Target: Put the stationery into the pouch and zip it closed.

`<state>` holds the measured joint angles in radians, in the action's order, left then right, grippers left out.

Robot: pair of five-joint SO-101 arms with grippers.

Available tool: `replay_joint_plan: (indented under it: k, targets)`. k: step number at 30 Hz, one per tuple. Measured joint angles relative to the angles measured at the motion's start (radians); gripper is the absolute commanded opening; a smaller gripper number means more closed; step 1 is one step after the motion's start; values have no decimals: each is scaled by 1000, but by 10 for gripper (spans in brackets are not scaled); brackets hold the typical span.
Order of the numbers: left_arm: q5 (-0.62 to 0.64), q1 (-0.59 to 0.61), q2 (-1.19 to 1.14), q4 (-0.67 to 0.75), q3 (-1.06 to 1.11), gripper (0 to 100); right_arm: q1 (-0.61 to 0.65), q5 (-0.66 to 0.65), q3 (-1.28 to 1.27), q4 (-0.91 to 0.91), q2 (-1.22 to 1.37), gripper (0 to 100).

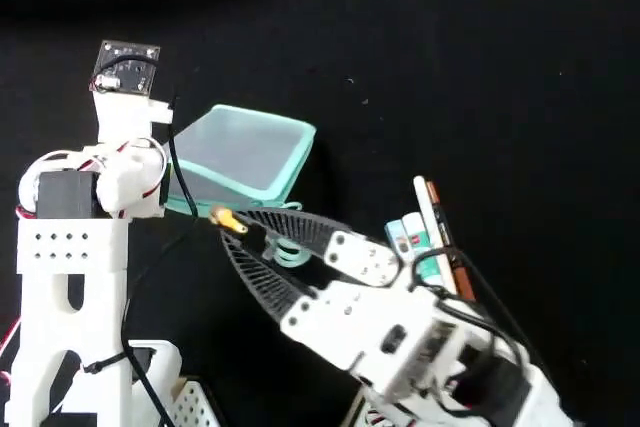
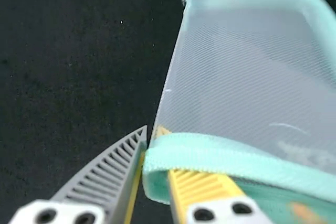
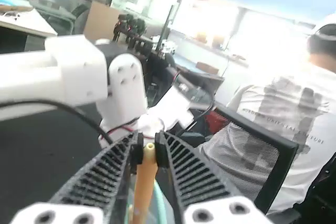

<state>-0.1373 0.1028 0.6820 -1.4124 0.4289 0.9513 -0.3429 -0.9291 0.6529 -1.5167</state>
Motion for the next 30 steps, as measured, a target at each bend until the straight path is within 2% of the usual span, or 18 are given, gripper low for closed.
replay_joint_plan:
  k: [7,15,22,25,28,30]
  targets:
    - [3,0,0,-100,-95,30,-38,-115,-103,-95,9,12]
    - [-29,0,0,-295,-328,30,-94,-152,-110,-100,5,12]
    - [-32,2,-17,-338,-379,30,-126,-195,-44,-117,272,19]
    - [-32,2,-57,-338,-381,30,-129,-170,75,-74,381,92]
    - [-32,3,-107,-338,-382,30,-129,-130,212,44,463,172]
    - [-32,3,-130,-338,-382,30,-129,-110,302,138,502,177]
